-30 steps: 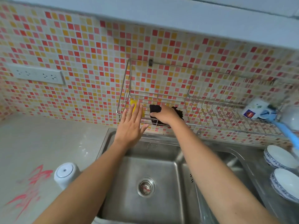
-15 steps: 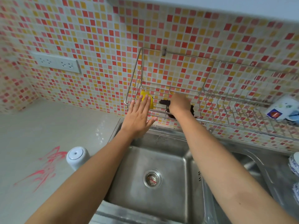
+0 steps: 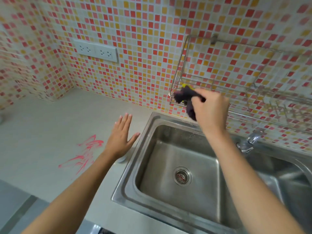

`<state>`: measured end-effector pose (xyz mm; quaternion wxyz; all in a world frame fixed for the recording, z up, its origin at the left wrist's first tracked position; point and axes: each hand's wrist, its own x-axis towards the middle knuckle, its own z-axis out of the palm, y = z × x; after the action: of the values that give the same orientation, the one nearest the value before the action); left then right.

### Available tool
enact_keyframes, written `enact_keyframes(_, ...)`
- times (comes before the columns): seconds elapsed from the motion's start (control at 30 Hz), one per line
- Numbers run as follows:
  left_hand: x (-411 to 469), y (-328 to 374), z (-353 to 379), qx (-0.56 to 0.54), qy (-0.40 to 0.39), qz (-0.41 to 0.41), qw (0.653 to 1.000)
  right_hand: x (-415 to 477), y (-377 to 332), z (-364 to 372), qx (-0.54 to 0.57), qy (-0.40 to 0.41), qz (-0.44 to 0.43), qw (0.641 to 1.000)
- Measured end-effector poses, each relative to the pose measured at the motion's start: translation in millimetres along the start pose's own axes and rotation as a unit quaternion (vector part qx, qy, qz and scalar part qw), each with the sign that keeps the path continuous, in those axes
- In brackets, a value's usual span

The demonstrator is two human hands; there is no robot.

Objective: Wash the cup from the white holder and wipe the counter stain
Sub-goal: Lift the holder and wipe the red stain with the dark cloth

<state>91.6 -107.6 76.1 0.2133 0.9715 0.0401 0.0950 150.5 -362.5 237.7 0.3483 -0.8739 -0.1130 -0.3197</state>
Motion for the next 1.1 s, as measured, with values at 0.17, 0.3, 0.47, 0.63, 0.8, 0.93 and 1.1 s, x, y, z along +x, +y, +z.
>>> enact_keyframes(0.17, -24, -61, 9, -0.082, -0.033, 0.003, 0.996, -106, -10, 87, -0.001, -0.136, 0.128, 0.982)
enact_keyframes(0.3, -38, -101, 25, -0.186, -0.073, -0.004, 0.980, -186, -10, 159, -0.055, -0.225, 0.248, 0.941)
enact_keyframes(0.47, -32, -132, 47, -0.307, -0.102, -0.030, 0.946, -239, -44, 209, -0.064, -0.208, 0.294, 0.931)
enact_keyframes(0.63, -26, -143, 53, -0.339, -0.119, -0.022, 0.933, -284, -50, 229, -0.122, -0.263, 0.226, 0.930)
enact_keyframes(0.8, -23, -147, 47, -0.354, -0.115, -0.020, 0.928, -299, -35, 233, -0.119, -0.349, 0.152, 0.917)
enact_keyframes(0.93, -18, -155, 17, -0.386, -0.031, -0.054, 0.920, -297, -29, 252, -0.156, -0.407, 0.074, 0.897)
enact_keyframes(1.1, -10, -199, -41, -0.335, 0.054, -0.076, 0.938, -284, -55, 302, -0.204, -0.408, 0.032, 0.889)
